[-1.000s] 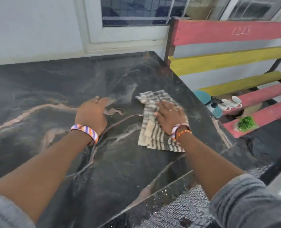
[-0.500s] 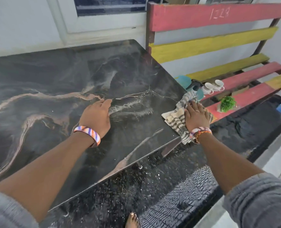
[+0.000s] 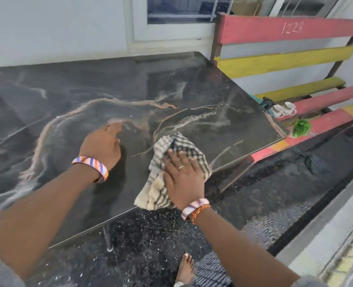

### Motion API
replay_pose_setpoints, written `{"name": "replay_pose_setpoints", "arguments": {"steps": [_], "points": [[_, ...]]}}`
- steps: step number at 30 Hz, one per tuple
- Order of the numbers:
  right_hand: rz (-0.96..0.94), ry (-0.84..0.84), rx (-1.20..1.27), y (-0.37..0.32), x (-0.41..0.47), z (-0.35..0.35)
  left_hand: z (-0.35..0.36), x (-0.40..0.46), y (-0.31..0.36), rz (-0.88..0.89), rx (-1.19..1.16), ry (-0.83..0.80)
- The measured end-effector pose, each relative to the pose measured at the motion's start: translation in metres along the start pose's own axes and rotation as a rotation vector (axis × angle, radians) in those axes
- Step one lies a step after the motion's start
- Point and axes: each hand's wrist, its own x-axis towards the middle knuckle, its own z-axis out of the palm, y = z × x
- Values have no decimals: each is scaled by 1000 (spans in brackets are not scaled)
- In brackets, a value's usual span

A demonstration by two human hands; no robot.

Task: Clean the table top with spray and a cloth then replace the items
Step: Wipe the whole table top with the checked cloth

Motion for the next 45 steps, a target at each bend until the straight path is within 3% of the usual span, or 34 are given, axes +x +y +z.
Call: {"name": "replay_pose_setpoints", "arguments": {"steps": [6,10,22,27,31,40,42,45], "points": [[-208,-169,63,-120,-33,16,-35,-34,-79,-100,22,20],[-262,-222,80,-129,-28,17,-44,-34,-90,-97,40,-13],[644,-131,26,4,61,-2,-15,23,-36,86,20,-83],[811,-98,5,46,128,-1,1,77,-34,86,25,-119],[669,-139,-36,46,184,6,3,127,-47,48,-25,-87],[-134,-230,17,-104,284,52,-12,185,-139,-294,-14,48],[-174,-234,51,-134,305,60,-19,191,-156,-373,2,66],[-82,-236,55,-166,343,72,-31,191,-183,-477,38,86]]}}
